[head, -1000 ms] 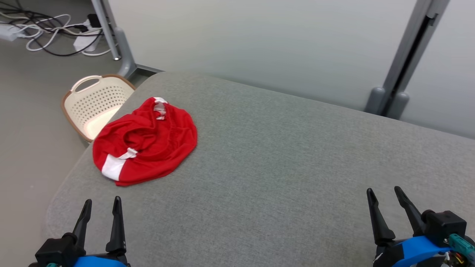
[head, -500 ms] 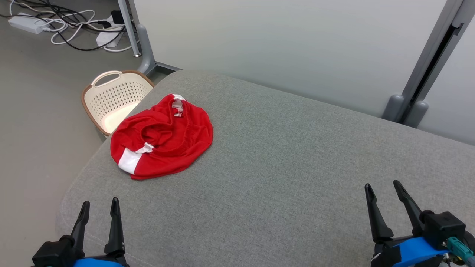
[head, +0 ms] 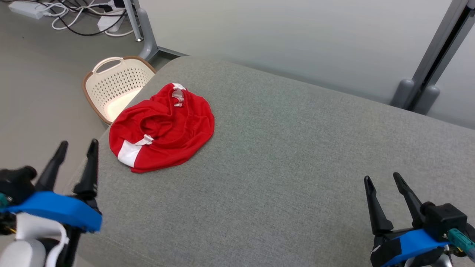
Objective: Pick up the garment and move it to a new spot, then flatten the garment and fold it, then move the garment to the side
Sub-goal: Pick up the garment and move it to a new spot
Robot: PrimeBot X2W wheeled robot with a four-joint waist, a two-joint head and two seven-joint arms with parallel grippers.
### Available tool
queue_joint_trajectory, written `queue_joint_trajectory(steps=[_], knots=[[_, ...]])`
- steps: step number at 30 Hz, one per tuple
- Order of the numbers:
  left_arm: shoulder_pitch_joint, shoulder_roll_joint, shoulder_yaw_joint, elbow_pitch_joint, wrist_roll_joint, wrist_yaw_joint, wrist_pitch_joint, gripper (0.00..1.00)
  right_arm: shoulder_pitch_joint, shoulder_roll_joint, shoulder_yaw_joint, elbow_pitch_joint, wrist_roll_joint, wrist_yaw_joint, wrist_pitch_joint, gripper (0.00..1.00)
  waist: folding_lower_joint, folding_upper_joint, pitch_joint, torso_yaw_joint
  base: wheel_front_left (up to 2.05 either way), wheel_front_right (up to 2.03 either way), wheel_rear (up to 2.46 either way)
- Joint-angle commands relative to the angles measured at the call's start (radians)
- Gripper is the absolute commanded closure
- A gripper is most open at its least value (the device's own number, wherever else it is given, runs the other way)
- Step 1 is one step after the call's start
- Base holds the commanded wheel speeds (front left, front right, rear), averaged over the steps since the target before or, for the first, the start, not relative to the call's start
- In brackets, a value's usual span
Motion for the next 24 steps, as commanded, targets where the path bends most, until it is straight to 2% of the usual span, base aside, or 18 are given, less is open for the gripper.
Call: queue_joint_trajectory(steps=[1, 2, 6, 8, 10, 12, 13, 17, 24], knots=[[-0.058, 0.028, 0.023, -0.014, -0.023, 0.015, 0.061, 0.0, -0.022, -0.01, 0.011, -0.013, -0.002, 0.0, 0.013, 0.0, -0.0001, 0.0, 0.039, -0.014, 0.0, 0.0, 0.0], [-0.058, 0.028, 0.023, -0.014, -0.023, 0.015, 0.061, 0.0, -0.022, -0.01, 0.011, -0.013, -0.002, 0.0, 0.013, 0.0, -0.0001, 0.0, 0.039, -0.014, 0.0, 0.0, 0.0], [-0.152, 0.072, 0.07, -0.008, -0.085, 0.033, 0.173, 0.0, -0.06, -0.034, 0.034, -0.061, -0.007, 0.0, 0.042, 0.0, -0.0001, 0.0, 0.119, -0.048, 0.0, 0.0, 0.0], [-0.204, 0.069, 0.096, 0.007, -0.146, 0.028, 0.213, 0.0, -0.078, -0.046, 0.031, -0.09, -0.013, 0.0, 0.055, 0.0, -0.0001, 0.0, 0.165, -0.065, 0.0, 0.0, 0.0], [-0.238, 0.11, 0.106, 0.039, -0.153, 0.027, 0.261, 0.0, -0.097, -0.063, 0.026, -0.119, -0.013, 0.0, 0.07, 0.0, -0.0001, 0.0, 0.219, -0.085, 0.0, 0.0, 0.0], [-0.283, 0.104, 0.12, 0.074, -0.199, 0.026, 0.292, 0.0, -0.117, -0.076, 0.027, -0.151, -0.015, 0.0, 0.084, 0.0, -0.0001, 0.0, 0.272, -0.106, 0.0, 0.0, 0.0], [-0.299, 0.119, 0.127, 0.088, -0.2, 0.024, 0.301, 0.0, -0.127, -0.084, 0.03, -0.167, -0.018, 0.0, 0.094, 0.0, -0.0001, 0.0, 0.304, -0.119, 0.0, 0.0, 0.0], [-0.362, 0.147, 0.155, 0.167, -0.222, 0.014, 0.3, 0.0, -0.161, -0.112, 0.035, -0.225, -0.023, 0.0, 0.118, 0.0, -0.0001, 0.0, 0.405, -0.166, 0.0, 0.0, 0.0], [-0.425, 0.175, 0.165, 0.351, -0.235, -0.022, 0.276, 0.0, -0.194, -0.14, 0.043, -0.297, -0.023, 0.0, 0.14, 0.0, -0.0001, 0.0, 0.516, -0.242, 0.0, 0.0, 0.0]])
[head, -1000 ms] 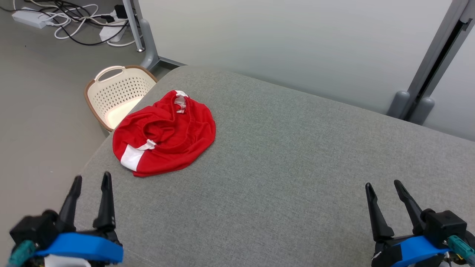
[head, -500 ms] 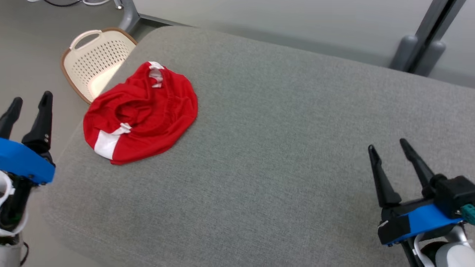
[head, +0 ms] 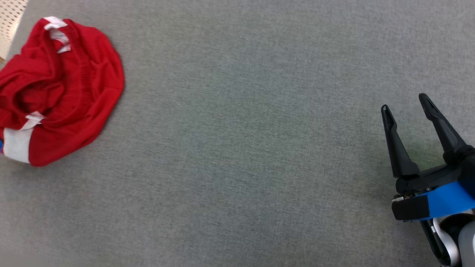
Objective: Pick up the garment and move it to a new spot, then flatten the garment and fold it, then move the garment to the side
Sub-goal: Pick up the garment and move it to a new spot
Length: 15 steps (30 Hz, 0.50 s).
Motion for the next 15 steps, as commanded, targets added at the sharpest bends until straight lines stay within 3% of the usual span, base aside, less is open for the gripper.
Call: queue_joint_trajectory(steps=[1, 5, 12, 13, 14, 15], knots=[[-0.019, 0.004, -0.001, 0.024, 0.0, -0.007, -0.006, 0.0, -0.016, -0.008, 0.005, -0.011, 0.001, 0.0, -0.001, 0.0, -0.0002, 0.0, 0.071, -0.068, 0.0, 0.0, 0.0], [-0.039, 0.009, -0.004, 0.127, -0.002, -0.008, -0.007, 0.0, -0.023, -0.025, 0.004, -0.034, 0.006, 0.0, 0.008, 0.0, -0.0002, 0.0, 0.111, -0.103, 0.0, 0.0, 0.0], [-0.052, -0.012, 0.008, 0.324, -0.033, 0.034, 0.041, 0.0, -0.018, -0.012, 0.004, -0.037, 0.017, 0.0, -0.014, 0.0, -0.0002, 0.0, 0.125, -0.155, 0.0, 0.0, 0.0], [-0.047, -0.008, -0.002, 0.35, -0.027, 0.038, 0.06, 0.15, -0.017, -0.007, 0.005, -0.034, 0.018, 0.0, -0.018, 0.0, -0.0002, 0.0, 0.12, -0.161, 0.0, 0.0, 0.0], [-0.045, -0.005, -0.01, 0.368, -0.021, 0.037, 0.069, 0.93, -0.016, -0.002, 0.002, -0.03, 0.02, 0.0, -0.023, 0.0, -0.0002, 0.0, 0.115, -0.166, 0.0, 0.0, 0.0], [-0.045, -0.001, -0.013, 0.38, -0.02, 0.036, 0.075, 1.0, -0.015, 0.0, 0.0, -0.027, 0.021, 0.0, -0.026, 0.0, -0.0002, 0.0, 0.108, -0.17, 0.0, 0.0, 0.0]])
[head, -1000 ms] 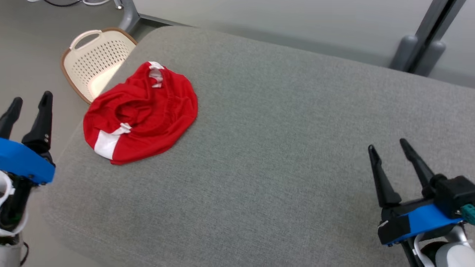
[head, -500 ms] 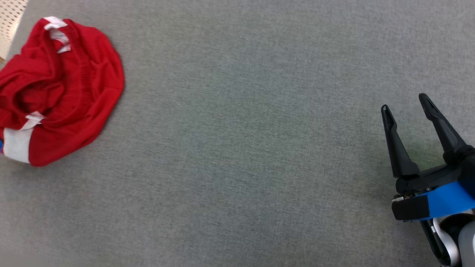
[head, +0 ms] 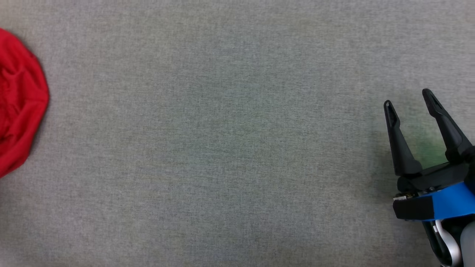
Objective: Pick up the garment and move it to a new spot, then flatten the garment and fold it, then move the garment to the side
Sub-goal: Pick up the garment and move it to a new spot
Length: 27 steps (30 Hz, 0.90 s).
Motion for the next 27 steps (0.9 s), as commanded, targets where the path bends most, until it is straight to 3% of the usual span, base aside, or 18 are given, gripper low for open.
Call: queue_joint_trajectory(steps=[1, 10, 16, 21, 27], knots=[[0.025, -0.044, -0.032, 0.051, 0.005, 0.002, 0.041, 1.0, -0.005, 0.005, -0.003, 0.006, 0.006, 0.0, -0.01, 0.0, 0.0002, -0.0001, -0.018, -0.009, 0.0, 0.0, 0.0], [0.004, 0.079, -0.047, -0.066, 0.078, -0.05, -0.08, 1.0, 0.002, 0.037, 0.032, 0.092, 0.035, 0.0, -0.056, 0.0, 0.0002, -0.0001, -0.168, -0.034, 0.0, 0.0, 0.0], [-0.022, 0.138, -0.091, -0.25, 0.123, -0.064, -0.052, 1.0, 0.034, 0.068, 0.043, 0.161, 0.05, 0.0, -0.084, 0.0, 0.0002, -0.0001, -0.305, -0.053, 0.0, 0.0, 0.0], [-0.069, 0.127, -0.15, -0.438, 0.147, -0.059, -0.001, 1.0, 0.049, 0.089, 0.069, 0.214, 0.069, 0.0, -0.11, 0.0, 0.0002, -0.0001, -0.42, -0.074, 0.0, 0.0, 0.0], [-0.141, 0.063, -0.23, -0.654, 0.137, -0.053, 0.075, 1.0, 0.071, 0.11, 0.077, 0.249, 0.09, 0.0, -0.127, 0.0, 0.0002, -0.0001, -0.497, -0.111, 0.0, 0.0, 0.0]])
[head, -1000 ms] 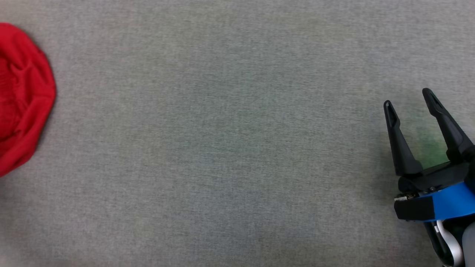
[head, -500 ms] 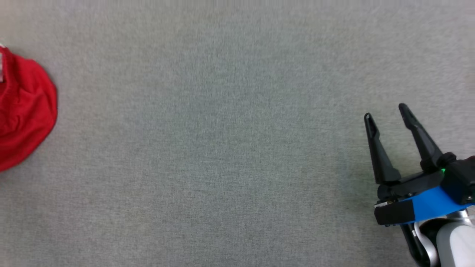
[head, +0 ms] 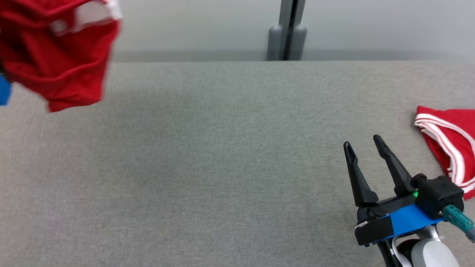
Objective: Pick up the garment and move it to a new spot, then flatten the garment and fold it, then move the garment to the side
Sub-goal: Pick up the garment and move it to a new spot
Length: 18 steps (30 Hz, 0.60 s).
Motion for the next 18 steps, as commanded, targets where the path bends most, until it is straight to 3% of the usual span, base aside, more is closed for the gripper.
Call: queue_joint_trajectory(steps=[1, 9, 18], knots=[[-0.022, -0.028, -0.02, -0.039, -0.013, 0.003, 0.015, 1.0, 0.015, 0.007, 0.002, 0.007, 0.009, 0.001, -0.007, 0.0, 0.0002, 0.0, -0.047, -0.041, 0.0, 0.0, 0.0], [-0.014, -0.149, -0.14, -0.193, -0.038, 0.014, 0.059, 1.0, 0.013, 0.015, 0.002, 0.0, 0.007, 0.001, -0.011, 0.0, 0.0002, 0.0, -0.044, -0.137, 0.0, 0.0, 0.0], [0.083, -0.257, -0.232, -0.132, -0.051, 0.015, -0.002, 1.0, 0.004, 0.022, -0.001, -0.006, 0.014, 0.0, -0.019, 0.0, 0.0002, 0.0, -0.005, -0.263, 0.0, 0.0, 0.0]])
